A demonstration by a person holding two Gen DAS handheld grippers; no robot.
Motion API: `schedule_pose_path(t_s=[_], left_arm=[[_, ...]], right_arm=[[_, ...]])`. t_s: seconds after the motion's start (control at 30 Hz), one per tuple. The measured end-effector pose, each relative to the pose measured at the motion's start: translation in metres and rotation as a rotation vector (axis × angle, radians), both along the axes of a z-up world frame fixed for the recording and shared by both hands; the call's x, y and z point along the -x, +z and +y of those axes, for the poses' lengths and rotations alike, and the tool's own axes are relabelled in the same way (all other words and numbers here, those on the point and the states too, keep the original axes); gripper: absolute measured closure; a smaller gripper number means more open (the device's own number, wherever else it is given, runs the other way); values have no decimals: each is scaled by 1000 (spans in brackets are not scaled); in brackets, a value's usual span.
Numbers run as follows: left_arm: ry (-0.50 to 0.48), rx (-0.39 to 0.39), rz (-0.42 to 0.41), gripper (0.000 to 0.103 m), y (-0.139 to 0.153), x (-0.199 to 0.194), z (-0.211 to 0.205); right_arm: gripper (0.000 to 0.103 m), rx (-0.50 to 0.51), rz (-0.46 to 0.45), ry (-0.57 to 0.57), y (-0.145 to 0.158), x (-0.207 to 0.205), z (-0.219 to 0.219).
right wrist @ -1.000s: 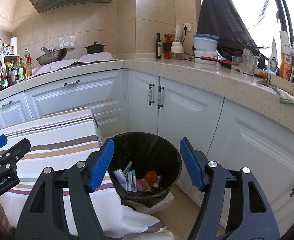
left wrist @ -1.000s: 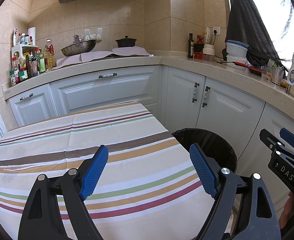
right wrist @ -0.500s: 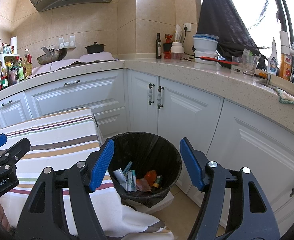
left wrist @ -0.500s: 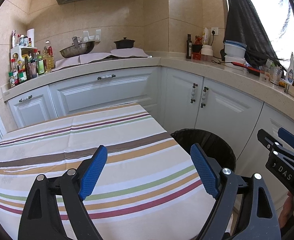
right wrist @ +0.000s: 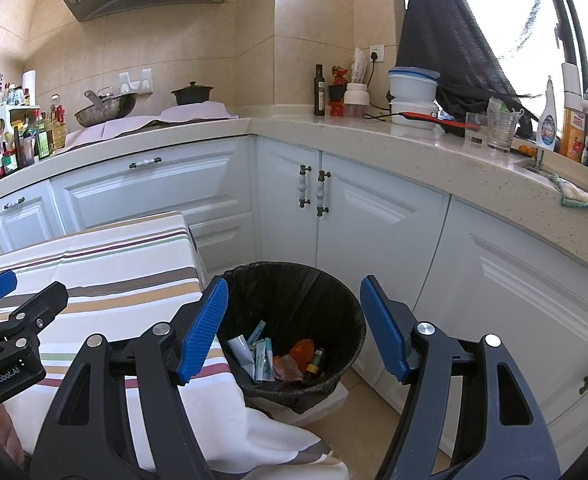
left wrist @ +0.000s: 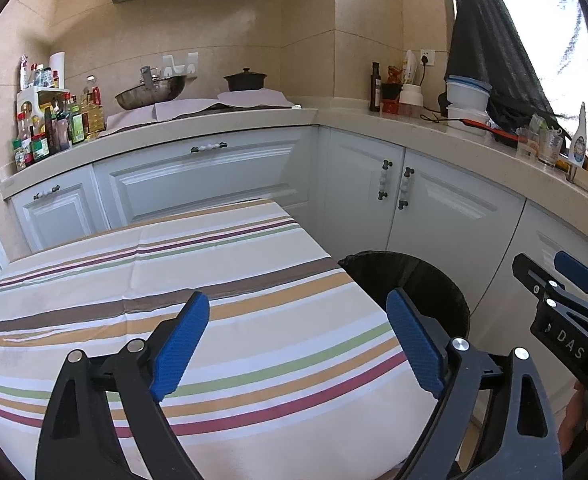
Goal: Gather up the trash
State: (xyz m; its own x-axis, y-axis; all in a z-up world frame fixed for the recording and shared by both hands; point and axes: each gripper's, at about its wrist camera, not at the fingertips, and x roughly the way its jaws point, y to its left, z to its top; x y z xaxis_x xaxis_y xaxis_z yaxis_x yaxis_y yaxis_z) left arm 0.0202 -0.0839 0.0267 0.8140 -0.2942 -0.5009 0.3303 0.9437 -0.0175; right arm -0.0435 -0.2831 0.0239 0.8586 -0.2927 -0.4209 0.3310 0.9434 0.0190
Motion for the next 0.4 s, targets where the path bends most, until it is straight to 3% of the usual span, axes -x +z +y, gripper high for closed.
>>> schedule_pose_path(t_s=[0.2, 0.4], left_arm=[[35, -14, 8, 15, -2, -5, 6], [103, -43, 12, 15, -6, -17, 28]], right_arm=[[36, 3, 5, 23, 0, -3, 6], [27, 18, 7, 81, 2, -15, 27]])
